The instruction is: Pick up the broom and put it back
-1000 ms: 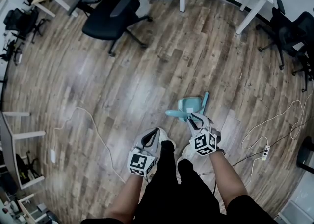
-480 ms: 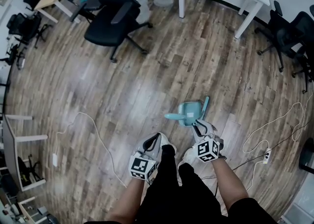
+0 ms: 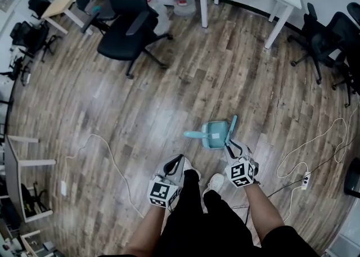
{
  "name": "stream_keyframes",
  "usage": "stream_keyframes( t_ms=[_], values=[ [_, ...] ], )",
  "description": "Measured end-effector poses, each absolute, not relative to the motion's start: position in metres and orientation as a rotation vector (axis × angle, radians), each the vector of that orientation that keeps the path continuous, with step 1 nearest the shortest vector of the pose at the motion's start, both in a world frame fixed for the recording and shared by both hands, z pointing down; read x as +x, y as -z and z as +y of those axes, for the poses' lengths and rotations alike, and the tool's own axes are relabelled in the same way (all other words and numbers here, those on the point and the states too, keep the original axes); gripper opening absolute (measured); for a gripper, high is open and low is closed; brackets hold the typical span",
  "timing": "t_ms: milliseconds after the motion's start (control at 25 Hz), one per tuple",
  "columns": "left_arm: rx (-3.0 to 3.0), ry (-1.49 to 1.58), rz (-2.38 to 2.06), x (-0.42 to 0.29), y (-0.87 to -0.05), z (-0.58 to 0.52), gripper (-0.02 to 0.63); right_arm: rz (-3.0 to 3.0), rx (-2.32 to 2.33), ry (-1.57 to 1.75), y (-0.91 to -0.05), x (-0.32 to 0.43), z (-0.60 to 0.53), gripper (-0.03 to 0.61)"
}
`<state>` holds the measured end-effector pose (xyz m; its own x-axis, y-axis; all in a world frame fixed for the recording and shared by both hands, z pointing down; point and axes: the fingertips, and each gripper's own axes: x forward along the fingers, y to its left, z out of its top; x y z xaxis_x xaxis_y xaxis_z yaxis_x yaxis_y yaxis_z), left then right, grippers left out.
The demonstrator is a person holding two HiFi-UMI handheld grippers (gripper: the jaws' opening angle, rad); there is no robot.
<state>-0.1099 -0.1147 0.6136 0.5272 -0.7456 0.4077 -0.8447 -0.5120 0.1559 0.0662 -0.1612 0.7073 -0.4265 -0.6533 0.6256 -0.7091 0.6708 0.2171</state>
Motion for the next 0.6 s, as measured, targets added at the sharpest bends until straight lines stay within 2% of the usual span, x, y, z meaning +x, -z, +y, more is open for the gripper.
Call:
stream_keyframes(
  t_ms=[600],
  values=[
    [2.515, -0.403, -1.275, -0.069, -0.595, -0.116, 0.02, -2.219, 1.155, -0.145, -0.704, 0.106, -0.158, 0.089]
  ],
)
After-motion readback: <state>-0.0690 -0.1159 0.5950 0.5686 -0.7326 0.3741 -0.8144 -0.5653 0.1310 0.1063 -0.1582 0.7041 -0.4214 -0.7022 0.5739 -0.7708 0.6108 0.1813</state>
